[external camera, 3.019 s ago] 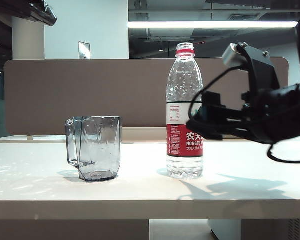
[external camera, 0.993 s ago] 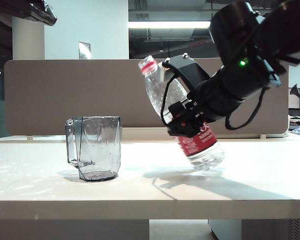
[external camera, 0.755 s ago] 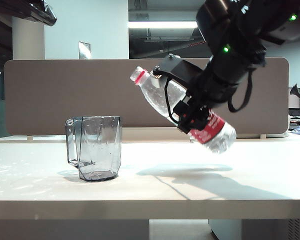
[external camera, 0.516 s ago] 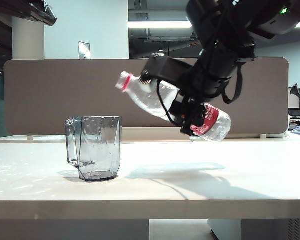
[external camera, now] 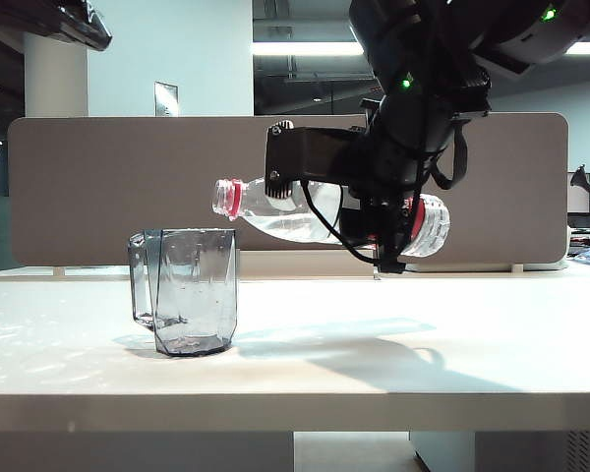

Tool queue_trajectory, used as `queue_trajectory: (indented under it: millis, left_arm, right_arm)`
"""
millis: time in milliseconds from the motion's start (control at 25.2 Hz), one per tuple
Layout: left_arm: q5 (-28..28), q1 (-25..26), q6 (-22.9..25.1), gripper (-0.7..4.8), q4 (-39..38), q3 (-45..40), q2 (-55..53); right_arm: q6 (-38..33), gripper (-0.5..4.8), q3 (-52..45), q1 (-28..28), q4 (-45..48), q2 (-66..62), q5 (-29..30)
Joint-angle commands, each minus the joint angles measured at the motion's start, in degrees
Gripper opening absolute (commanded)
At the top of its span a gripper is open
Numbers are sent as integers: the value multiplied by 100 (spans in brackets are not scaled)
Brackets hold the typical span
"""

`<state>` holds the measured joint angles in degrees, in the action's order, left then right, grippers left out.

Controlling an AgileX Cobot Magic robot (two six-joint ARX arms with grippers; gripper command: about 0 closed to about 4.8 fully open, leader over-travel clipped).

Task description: Pick up the mineral water bottle on the table and pour water into the mug until it's half full.

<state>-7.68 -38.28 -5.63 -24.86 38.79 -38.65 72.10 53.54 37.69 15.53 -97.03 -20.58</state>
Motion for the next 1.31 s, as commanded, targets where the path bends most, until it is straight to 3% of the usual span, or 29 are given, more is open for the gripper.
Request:
queue_trajectory:
  millis: [40, 516, 834, 1311]
  left_arm:
    - [-4, -7, 26, -1, 55, 42, 11]
    - [-4, -7, 26, -1, 52, 42, 11]
    - [-7, -7, 26, -1, 55, 42, 11]
    - [-4, -7, 26, -1, 55, 42, 11]
  right_arm:
    - [168, 198, 68, 9, 275, 74, -205]
    - [496, 198, 601, -87, -39, 39, -393]
    - [1351, 198, 634, -94, -44, 39, -400]
    - [1818, 198, 640, -98, -26, 39, -551]
